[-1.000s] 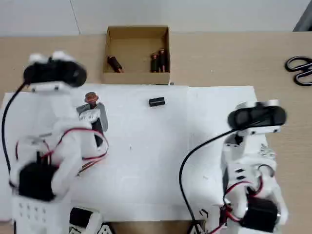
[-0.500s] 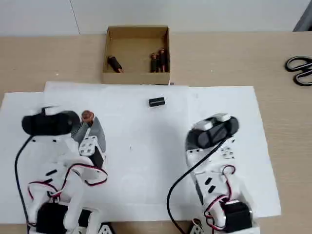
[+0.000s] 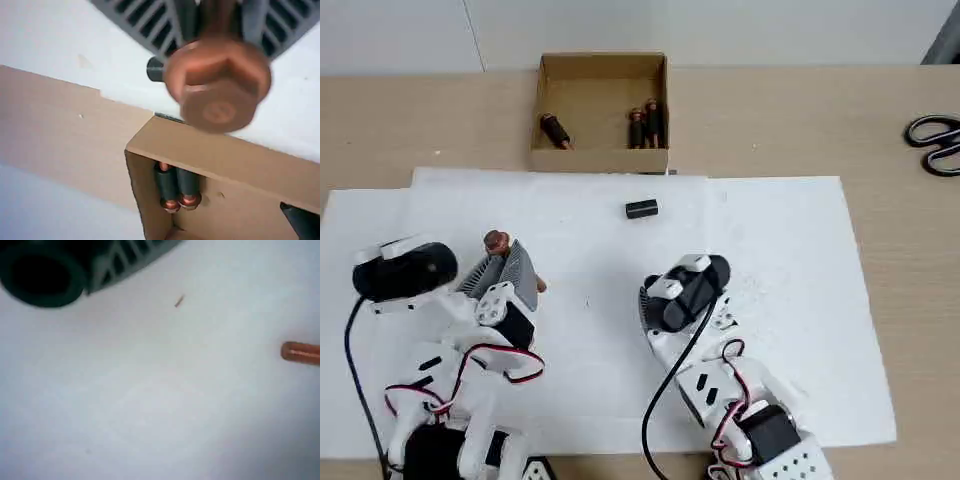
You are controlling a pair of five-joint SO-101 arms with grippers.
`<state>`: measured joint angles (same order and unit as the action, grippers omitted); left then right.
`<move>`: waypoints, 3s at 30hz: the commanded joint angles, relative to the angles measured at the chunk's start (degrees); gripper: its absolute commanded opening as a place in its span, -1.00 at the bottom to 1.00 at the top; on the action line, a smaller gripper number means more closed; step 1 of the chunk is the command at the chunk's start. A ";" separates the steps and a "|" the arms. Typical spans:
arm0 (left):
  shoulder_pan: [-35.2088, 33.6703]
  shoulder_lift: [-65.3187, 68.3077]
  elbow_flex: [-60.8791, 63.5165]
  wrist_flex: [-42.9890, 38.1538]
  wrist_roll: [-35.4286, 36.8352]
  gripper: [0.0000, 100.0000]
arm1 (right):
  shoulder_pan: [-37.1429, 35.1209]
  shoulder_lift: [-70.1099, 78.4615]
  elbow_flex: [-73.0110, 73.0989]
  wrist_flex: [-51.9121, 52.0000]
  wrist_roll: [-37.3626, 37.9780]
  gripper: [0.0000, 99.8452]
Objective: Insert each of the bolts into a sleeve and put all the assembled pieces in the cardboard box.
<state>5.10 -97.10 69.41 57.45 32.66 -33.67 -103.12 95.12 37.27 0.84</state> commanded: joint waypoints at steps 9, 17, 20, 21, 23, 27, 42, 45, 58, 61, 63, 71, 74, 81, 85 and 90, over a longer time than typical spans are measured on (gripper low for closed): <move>9.67 -0.70 0.13 -2.37 1.32 -0.99 | -8.92 -0.75 1.23 -5.67 6.07 -0.99; 10.64 -0.35 1.71 -8.53 1.32 -0.99 | -11.21 -0.75 1.23 -5.67 6.07 -0.99; 11.08 -0.44 1.71 -8.35 1.41 -0.99 | -11.21 -0.75 1.23 -5.67 6.07 -0.99; 11.87 -0.53 1.71 -8.26 1.41 -0.99 | -11.21 -0.75 1.23 -5.67 6.07 -0.99; 13.80 -0.44 1.71 -8.26 1.41 -0.99 | -11.21 -0.75 1.32 -5.67 6.07 -0.99; 16.79 -0.44 1.71 -6.59 1.41 -0.99 | -11.21 -0.75 1.32 -5.67 6.07 -0.99; 18.81 -0.35 4.18 -4.66 1.41 -0.99 | -11.30 -0.75 0.44 -5.76 6.07 -0.99; 18.81 -0.44 5.41 -4.92 1.41 -0.99 | -11.38 -0.75 -0.35 -5.76 6.07 -0.99; 18.55 -0.44 5.05 -7.47 1.41 -0.99 | -14.90 -0.66 -1.76 -5.23 6.07 -0.99; 18.46 -0.44 3.91 -7.47 1.41 -0.99 | -14.81 -0.75 -1.23 -4.70 6.07 -0.99; 18.46 -0.35 3.74 -7.47 1.41 -0.99 | -14.99 -0.75 -1.05 -4.44 5.89 -0.99; 18.37 -0.35 3.38 -7.82 1.32 -0.99 | -15.08 -0.75 -2.64 -4.26 5.89 -0.99; 18.37 -0.44 2.15 -7.82 1.23 -0.99 | -15.08 -0.75 -2.90 -2.86 6.07 -0.99; 14.77 -0.35 1.19 -7.91 1.23 -0.99 | -15.08 -0.75 -5.63 2.07 5.71 -0.99; 14.68 -0.35 1.98 -8.26 1.41 -0.99 | -15.16 -0.75 -5.71 1.54 5.71 -0.99; 14.77 -0.62 3.91 -8.26 1.49 -0.99 | -18.86 -0.75 -7.03 1.63 5.71 -0.99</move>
<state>20.04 -97.10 73.54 50.86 33.71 -50.37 -103.12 92.04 39.12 6.37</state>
